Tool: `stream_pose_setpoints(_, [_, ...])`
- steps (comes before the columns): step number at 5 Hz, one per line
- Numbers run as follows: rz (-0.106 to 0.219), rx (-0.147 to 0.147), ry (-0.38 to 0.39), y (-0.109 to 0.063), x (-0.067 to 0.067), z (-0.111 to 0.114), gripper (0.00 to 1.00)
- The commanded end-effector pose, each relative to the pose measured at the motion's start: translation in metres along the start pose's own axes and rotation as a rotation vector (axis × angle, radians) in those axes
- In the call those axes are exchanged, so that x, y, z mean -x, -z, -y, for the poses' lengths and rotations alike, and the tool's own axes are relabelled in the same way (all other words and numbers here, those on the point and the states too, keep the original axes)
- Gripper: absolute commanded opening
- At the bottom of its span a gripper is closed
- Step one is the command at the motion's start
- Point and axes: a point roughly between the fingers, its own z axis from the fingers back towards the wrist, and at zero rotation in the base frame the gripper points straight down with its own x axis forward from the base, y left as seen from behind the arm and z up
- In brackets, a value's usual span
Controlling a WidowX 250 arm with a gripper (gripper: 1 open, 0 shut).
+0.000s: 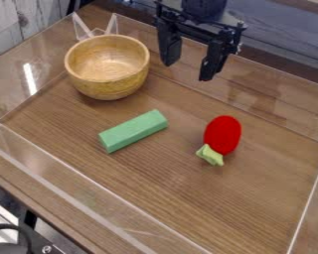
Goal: Move the red object to the left side of the table
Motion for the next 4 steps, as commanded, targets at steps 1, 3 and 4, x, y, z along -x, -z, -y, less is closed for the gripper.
stream_pose_setpoints(1, [-0.017, 0.002, 0.031, 0.012, 0.003, 0.008, 1.0])
stream_pose_setpoints(3, [-0.006, 0.032, 0.131, 0.046, 0.011, 0.034, 1.0])
stream_pose_setpoints(4, [0.005, 0.045, 0.17, 0.056, 0.008, 0.048, 1.0])
